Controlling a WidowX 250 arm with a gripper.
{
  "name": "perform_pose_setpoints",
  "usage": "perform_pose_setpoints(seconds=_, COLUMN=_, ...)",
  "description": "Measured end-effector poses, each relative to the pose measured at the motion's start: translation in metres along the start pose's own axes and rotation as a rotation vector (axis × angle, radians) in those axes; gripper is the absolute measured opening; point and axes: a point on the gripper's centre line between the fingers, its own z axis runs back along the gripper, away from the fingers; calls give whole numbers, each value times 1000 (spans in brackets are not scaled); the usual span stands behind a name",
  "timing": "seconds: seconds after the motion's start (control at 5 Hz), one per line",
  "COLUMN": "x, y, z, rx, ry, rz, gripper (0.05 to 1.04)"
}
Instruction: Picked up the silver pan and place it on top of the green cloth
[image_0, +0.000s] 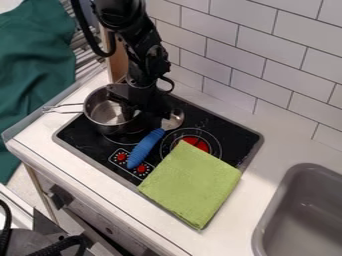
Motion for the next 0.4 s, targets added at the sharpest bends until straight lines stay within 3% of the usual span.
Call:
perform_pose_setpoints(seconds=0.2, x=-3, y=0, z=0, rx=3, ry=-10, rz=-12, gripper=131)
perform_pose_setpoints(seconds=0.4, x=-7, y=0, z=4, rx=-5, ry=-21, rz=-27, gripper=62)
